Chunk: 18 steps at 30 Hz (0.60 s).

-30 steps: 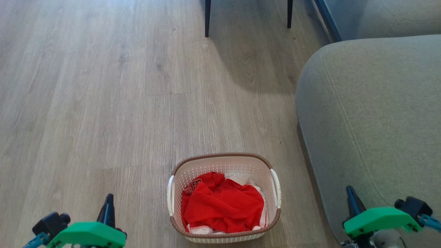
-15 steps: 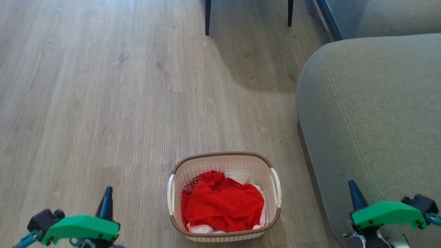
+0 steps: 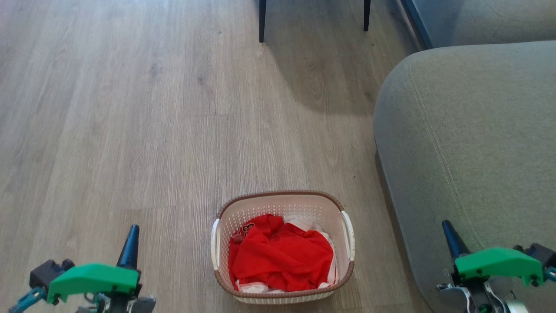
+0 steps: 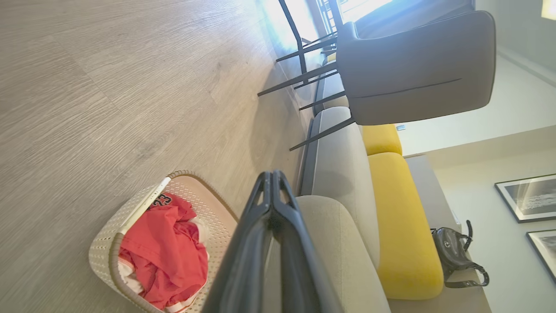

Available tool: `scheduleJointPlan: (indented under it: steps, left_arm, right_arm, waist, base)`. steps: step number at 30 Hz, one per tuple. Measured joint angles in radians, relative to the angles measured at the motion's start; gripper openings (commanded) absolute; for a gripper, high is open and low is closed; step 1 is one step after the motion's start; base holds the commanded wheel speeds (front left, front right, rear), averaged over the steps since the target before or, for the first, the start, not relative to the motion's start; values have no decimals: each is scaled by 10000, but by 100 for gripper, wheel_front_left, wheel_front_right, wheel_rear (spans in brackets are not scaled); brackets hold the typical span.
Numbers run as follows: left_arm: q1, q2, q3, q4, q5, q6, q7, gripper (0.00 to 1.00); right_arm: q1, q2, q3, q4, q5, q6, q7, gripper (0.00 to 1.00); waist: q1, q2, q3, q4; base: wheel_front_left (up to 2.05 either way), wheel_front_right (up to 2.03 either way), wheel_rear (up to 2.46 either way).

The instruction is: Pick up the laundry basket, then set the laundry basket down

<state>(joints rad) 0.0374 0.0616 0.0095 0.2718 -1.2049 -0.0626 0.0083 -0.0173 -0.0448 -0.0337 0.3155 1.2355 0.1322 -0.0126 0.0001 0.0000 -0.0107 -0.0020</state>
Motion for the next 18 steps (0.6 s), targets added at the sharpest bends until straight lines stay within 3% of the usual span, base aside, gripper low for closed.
scheduleJointPlan:
  steps: [18]
  left_arm:
    - [-349, -52, 324, 23, -1833, -267, 462, 0]
  right_arm:
    - [-78, -4, -332, -115, 1768, 0, 456, 0]
  waist:
    - [0, 0, 66, 10]
  base:
    - [0, 0, 0]
